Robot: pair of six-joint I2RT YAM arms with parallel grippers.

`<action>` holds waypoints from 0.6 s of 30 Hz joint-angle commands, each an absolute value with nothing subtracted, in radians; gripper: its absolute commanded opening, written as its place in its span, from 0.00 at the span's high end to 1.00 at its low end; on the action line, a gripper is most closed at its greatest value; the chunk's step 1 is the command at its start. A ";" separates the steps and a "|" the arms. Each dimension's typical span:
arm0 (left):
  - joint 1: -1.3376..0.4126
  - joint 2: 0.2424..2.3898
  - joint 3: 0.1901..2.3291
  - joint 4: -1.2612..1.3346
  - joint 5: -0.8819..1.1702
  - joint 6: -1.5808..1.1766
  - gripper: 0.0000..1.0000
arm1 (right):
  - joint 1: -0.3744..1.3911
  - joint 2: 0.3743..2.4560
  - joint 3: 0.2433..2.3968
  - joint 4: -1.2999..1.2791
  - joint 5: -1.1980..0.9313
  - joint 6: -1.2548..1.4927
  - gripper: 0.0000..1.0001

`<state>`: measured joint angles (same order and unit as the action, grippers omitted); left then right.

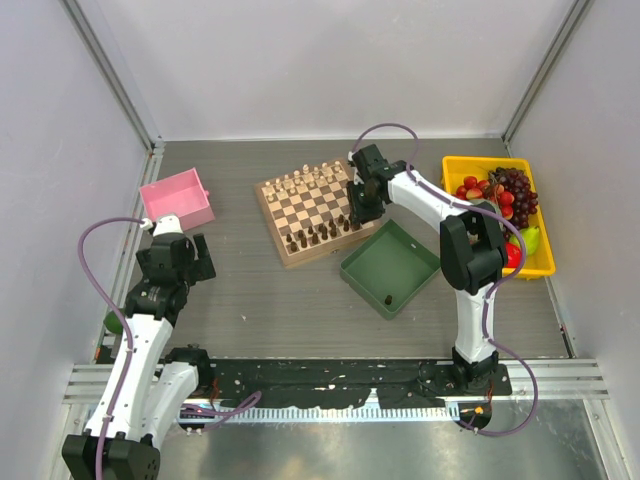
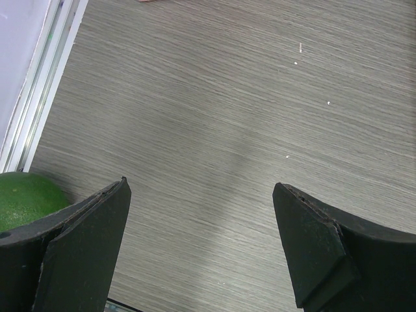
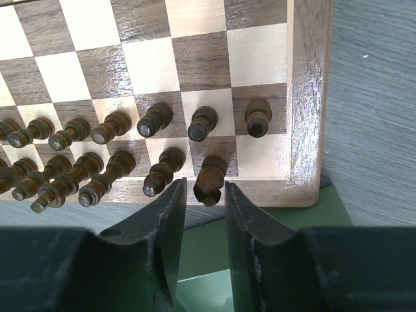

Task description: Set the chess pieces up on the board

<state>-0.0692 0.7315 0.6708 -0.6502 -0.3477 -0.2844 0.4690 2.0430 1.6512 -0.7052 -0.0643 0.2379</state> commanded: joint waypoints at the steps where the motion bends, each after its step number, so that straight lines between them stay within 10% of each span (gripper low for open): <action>1: -0.063 0.735 0.716 -0.646 -0.351 -0.281 0.01 | 0.468 2.029 1.703 -0.699 -0.055 0.232 0.62; 18: -0.064 0.719 0.723 -0.653 -0.339 -0.281 0.01 | 0.468 1.616 1.372 -0.652 0.025 0.278 0.58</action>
<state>-0.0696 0.7349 0.6720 -0.6594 -0.3458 -0.2844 0.4690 1.8431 1.5417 -0.6952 -0.0128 0.2432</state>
